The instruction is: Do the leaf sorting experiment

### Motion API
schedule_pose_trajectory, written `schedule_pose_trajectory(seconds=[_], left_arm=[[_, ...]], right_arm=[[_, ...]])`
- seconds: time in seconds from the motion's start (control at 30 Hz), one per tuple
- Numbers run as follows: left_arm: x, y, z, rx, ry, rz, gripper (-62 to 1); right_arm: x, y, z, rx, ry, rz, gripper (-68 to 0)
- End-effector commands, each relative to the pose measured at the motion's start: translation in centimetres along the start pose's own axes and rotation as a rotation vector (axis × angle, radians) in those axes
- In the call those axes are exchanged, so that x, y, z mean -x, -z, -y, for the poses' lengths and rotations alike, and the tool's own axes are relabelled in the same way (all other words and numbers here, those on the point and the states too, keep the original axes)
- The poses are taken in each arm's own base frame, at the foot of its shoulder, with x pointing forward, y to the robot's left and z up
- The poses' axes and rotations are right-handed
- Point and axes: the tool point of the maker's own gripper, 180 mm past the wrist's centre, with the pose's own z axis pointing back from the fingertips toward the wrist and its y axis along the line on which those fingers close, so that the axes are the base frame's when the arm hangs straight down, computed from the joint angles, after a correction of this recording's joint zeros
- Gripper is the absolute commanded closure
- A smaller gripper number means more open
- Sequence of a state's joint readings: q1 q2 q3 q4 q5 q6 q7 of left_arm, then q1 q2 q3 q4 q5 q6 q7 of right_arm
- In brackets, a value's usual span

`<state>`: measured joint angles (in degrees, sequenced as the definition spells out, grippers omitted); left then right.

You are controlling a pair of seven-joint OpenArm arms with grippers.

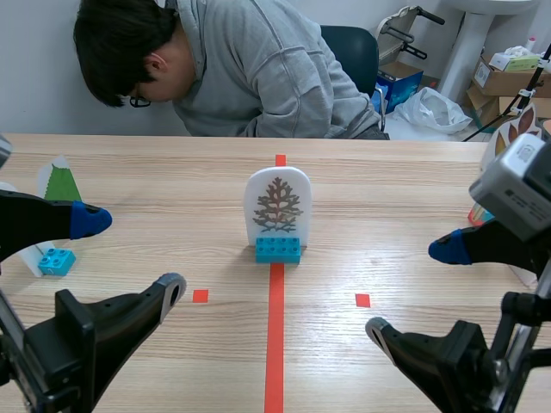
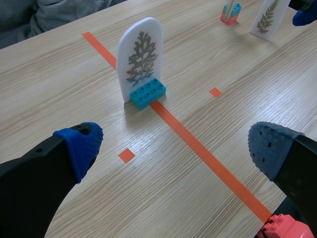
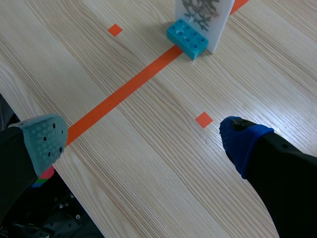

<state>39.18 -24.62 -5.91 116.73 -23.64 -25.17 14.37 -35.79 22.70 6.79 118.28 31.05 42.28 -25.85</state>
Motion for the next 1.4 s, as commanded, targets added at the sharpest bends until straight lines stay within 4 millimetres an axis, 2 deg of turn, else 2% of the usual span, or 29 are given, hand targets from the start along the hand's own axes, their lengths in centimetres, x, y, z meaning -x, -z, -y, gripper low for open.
schedule_pose_trajectory(seconds=[0.0, 0.2, 0.53, 0.63, 0.7, 0.83, 1.1, 1.37], left_arm=[[-0.6, 0.0, 0.0, 0.001, -0.004, 0.027, -62.3], [-0.6, 0.0, 0.0, 0.001, -0.004, 0.027, -62.3], [-0.6, 0.0, 0.0, -0.002, -0.005, 0.027, -62.3], [-0.6, 0.0, 0.0, -0.002, -0.005, 0.027, -62.3], [-0.6, 0.0, 0.0, -0.002, -0.005, 0.027, -62.3], [-0.7, 0.1, -0.1, -0.011, -0.017, 0.034, -62.3], [-1.0, 0.2, -0.1, -0.037, -0.058, 0.061, -62.3], [-1.0, 0.2, -0.1, -0.041, -0.061, 0.063, -62.3]], right_arm=[[-0.5, -0.1, 1.0, 0.016, -0.036, -0.003, -63.8], [-0.8, 0.7, 5.4, 0.107, -0.097, -0.046, -63.8], [-1.1, 2.0, 16.7, 0.260, -0.023, -0.018, -63.1], [-1.0, 3.2, 19.2, 0.276, -0.005, -0.034, -61.6], [-1.0, 4.5, 20.0, 0.266, -0.015, -0.049, -61.6], [-1.7, 7.4, 19.9, 0.211, -0.092, -0.073, -61.6], [-4.2, 12.4, 16.8, 0.079, -0.265, -0.088, -61.5], [-5.2, 16.7, 13.7, -0.016, -0.294, -0.083, -61.5]])
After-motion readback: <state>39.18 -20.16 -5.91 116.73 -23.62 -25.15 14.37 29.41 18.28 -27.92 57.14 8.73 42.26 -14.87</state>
